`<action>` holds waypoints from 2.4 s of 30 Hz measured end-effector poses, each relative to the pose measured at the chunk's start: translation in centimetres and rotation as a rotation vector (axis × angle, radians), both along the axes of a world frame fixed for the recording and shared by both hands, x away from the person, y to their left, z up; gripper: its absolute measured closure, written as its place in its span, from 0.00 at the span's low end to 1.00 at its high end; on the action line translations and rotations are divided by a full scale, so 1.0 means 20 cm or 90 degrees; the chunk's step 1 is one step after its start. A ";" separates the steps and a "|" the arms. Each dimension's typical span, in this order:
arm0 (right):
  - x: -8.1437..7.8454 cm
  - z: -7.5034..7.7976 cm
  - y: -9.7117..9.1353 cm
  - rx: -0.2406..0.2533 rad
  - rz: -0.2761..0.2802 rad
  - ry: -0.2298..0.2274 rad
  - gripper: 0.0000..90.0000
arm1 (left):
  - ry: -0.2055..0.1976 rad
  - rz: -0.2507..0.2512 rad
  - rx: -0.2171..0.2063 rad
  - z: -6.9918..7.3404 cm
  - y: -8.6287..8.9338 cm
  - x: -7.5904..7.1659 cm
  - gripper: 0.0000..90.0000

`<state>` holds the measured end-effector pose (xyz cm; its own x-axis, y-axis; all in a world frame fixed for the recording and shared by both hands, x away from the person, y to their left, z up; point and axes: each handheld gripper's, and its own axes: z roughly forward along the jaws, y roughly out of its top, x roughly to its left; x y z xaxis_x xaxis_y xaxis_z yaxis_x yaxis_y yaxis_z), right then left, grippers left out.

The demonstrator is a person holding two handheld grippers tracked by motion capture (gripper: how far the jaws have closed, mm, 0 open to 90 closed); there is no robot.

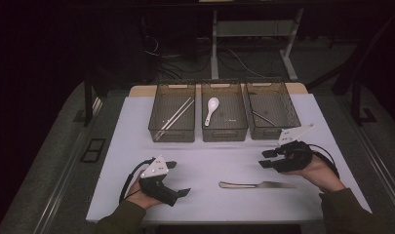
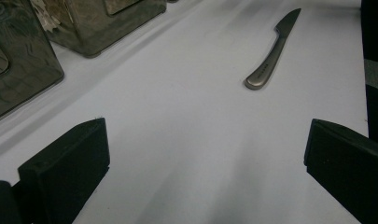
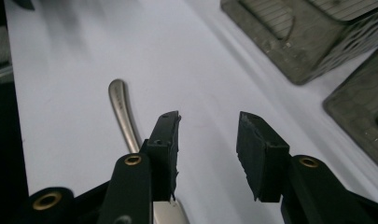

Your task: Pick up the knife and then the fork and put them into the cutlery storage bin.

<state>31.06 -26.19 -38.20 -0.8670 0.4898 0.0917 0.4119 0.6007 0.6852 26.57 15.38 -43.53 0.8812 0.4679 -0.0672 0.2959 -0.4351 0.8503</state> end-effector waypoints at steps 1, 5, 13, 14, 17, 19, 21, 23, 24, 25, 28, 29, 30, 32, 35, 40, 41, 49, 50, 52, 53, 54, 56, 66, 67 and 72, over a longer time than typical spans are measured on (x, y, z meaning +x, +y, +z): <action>0.00 0.00 0.01 -0.007 0.006 0.004 0.66 | 0.000 0.000 0.000 0.00 0.00 0.00 0.00; -0.02 -0.01 0.06 -0.056 0.035 0.007 0.66 | 0.000 -0.001 0.000 0.00 0.00 0.00 0.00; -0.03 -0.06 0.15 -0.140 0.104 0.012 0.68 | 0.000 -0.002 0.002 0.00 0.00 0.00 0.00; -0.04 -0.07 0.16 -0.145 0.111 0.016 0.69 | 0.000 -0.001 0.002 0.00 0.00 0.00 0.00; -0.05 -0.08 0.20 -0.164 0.132 0.019 0.71 | 0.001 -0.001 0.002 0.00 0.00 0.00 0.00; -0.05 -0.09 0.22 -0.175 0.147 0.024 0.73 | 0.002 -0.002 0.005 0.00 0.00 0.00 0.00; -0.05 -0.10 0.24 -0.190 0.162 0.025 0.75 | 0.002 -0.002 0.005 0.00 0.00 0.00 0.00; -0.06 -0.12 0.26 -0.205 0.177 0.029 0.76 | 0.002 -0.002 0.005 0.00 0.00 0.00 0.00; -0.06 -0.12 0.28 -0.214 0.184 0.029 0.77 | 0.002 -0.002 0.005 0.00 0.00 0.00 0.00; -0.06 -0.13 0.29 -0.223 0.192 0.030 0.78 | 0.002 -0.002 0.005 0.00 0.00 0.00 0.00; -0.07 -0.15 0.31 -0.243 0.209 0.036 0.80 | 0.003 -0.002 0.004 0.00 0.00 0.00 0.00; -0.07 -0.15 0.32 -0.251 0.214 0.034 0.80 | 0.004 -0.003 0.004 0.00 -0.01 0.00 0.00; -0.07 -0.16 0.33 -0.258 0.220 0.034 0.81 | 0.004 -0.003 0.005 0.00 -0.01 0.00 0.00; -0.07 -0.17 0.34 -0.270 0.228 0.035 0.82 | 0.003 -0.003 0.005 0.00 -0.01 0.00 0.00; -0.07 -0.18 0.36 -0.291 0.234 0.030 0.84 | 0.003 -0.003 0.005 0.00 -0.01 0.00 0.00; -0.07 -0.19 0.39 -0.322 0.250 0.024 0.84 | 0.003 -0.005 0.007 0.00 -0.01 0.00 0.00; -0.07 -0.19 0.40 -0.326 0.254 0.026 0.85 | 0.003 -0.005 0.008 -0.01 -0.01 0.00 0.00; -0.04 -0.19 0.44 -0.369 0.283 0.039 0.86 | 0.005 -0.006 0.009 -0.01 -0.01 0.00 0.00; -0.04 -0.18 0.45 -0.373 0.284 0.044 0.87 | 0.004 -0.006 0.009 -0.01 -0.01 0.00 0.00; -0.04 -0.19 0.46 -0.380 0.289 0.040 0.88 | 0.004 -0.005 0.008 -0.01 -0.01 0.00 0.00; -0.04 -0.19 0.46 -0.383 0.288 0.042 0.88 | 0.003 -0.005 0.008 -0.01 -0.01 0.00 0.00; -0.04 -0.19 0.46 -0.384 0.288 0.041 0.88 | 0.003 -0.005 0.008 -0.01 -0.01 0.00 0.00; -0.05 -0.18 0.46 -0.387 0.286 0.043 0.88 | 0.003 -0.005 0.008 -0.01 -0.01 0.00 0.00; -0.01 -0.18 0.39 -0.319 0.257 0.057 0.88 | 0.001 -0.004 0.004 0.00 -0.01 0.00 0.00; -0.01 -0.18 0.38 -0.311 0.250 0.055 0.88 | 0.001 -0.004 0.005 0.00 -0.01 0.00 0.00; 0.02 -0.15 0.32 -0.248 0.214 0.050 0.88 | 0.000 -0.004 0.005 0.00 -0.01 0.00 0.00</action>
<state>31.46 -19.75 -41.25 -0.9800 0.1967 0.0294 0.1940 0.9129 0.3591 26.48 15.25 -43.55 0.8838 0.4634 -0.0642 0.2938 -0.4430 0.8470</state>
